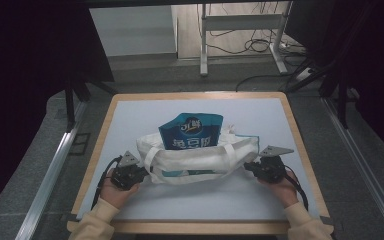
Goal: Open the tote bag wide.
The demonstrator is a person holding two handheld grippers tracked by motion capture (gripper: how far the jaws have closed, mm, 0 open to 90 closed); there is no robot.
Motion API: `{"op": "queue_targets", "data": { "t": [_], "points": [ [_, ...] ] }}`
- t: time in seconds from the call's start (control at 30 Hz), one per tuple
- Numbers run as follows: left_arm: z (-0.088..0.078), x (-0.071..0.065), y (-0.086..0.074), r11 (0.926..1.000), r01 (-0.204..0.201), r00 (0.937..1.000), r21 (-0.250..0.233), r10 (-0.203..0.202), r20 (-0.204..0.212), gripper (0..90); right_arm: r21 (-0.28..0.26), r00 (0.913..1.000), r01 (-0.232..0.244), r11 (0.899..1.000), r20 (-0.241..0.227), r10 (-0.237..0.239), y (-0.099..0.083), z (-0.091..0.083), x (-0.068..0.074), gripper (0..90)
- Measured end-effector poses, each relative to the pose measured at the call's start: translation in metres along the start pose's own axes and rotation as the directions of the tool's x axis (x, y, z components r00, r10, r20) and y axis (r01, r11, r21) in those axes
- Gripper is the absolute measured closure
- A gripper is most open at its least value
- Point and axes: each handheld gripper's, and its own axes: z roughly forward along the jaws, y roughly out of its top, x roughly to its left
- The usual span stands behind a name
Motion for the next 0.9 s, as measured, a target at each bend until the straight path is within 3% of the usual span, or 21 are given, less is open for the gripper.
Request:
{"op": "queue_targets", "data": {
  "t": [0.27,0.33,0.4,0.43,0.47,0.5,0.53,0.6,0.67,0.77,0.83,0.87,0.9],
  "points": [
    [0.003,0.002,-0.001,0.9999,0.01,0.9999,0.003,-0.01,0.012,86.6,-0.007,1.0,0.001,1.0,0.0,-0.001,-0.001,-0.001,0.0,83.8],
    [0.001,0.002,-0.002,1.0,0.004,1.0,-0.008,-0.004,0.005,84.5,-0.021,1.0,-0.006,1.0,-0.002,0.006,-0.001,-0.003,0.0,78.9],
    [0.0,0.002,-0.002,0.9999,0.003,1.0,-0.013,-0.003,0.002,76.2,-0.031,0.9998,-0.02,0.999,0.0,0.02,0.0,-0.007,-0.001,64.0],
    [-0.002,0.002,-0.002,0.9999,0.001,1.0,-0.017,-0.001,-0.003,76.2,-0.031,0.9998,-0.02,0.999,0.0,0.02,0.0,-0.007,-0.001,64.0],
    [-0.003,0.001,-0.003,0.9995,0.008,1.0,-0.03,-0.009,-0.005,63.4,-0.046,0.9996,-0.024,0.999,0.015,0.025,-0.001,-0.013,-0.002,54.5],
    [-0.006,0.001,-0.002,0.9994,0.007,1.0,-0.033,-0.007,-0.007,57.0,-0.063,0.9991,-0.031,0.998,0.026,0.033,-0.001,-0.016,-0.003,50.7],
    [-0.009,0.001,-0.002,0.9991,0.01,0.9998,-0.041,-0.011,-0.015,57.0,-0.063,0.9991,-0.031,0.998,0.026,0.033,-0.001,-0.016,-0.003,50.7],
    [-0.016,0.0,-0.001,0.9979,0.017,0.9994,-0.062,-0.019,-0.03,40.3,-0.11,0.996,-0.071,0.991,0.045,0.076,-0.002,-0.026,-0.006,42.9],
    [-0.024,-0.002,0.0,0.9957,0.02,0.9994,-0.09,-0.023,-0.025,33.6,-0.119,0.9949,-0.083,0.989,0.048,0.089,-0.002,-0.03,-0.007,40.9],
    [-0.045,-0.007,0.003,0.9859,0.039,0.999,-0.163,-0.042,-0.016,29.9,-0.159,0.9927,-0.094,0.983,0.06,0.105,-0.003,-0.042,-0.007,37.4],
    [-0.051,-0.008,0.006,0.9823,0.041,0.9988,-0.183,-0.045,-0.02,29.0,-0.167,0.9921,-0.1,0.981,0.058,0.111,-0.002,-0.045,-0.007,37.4],
    [-0.064,-0.007,0.011,0.9727,0.051,0.9982,-0.226,-0.057,-0.02,28.8,-0.185,0.9912,-0.1,0.978,0.067,0.114,0.0,-0.051,-0.007,37.5],
    [-0.069,-0.006,0.014,0.9687,0.059,0.9979,-0.241,-0.064,-0.012,28.6,-0.192,0.9909,-0.098,0.976,0.072,0.114,0.001,-0.053,-0.007,38.2]
  ]
}}
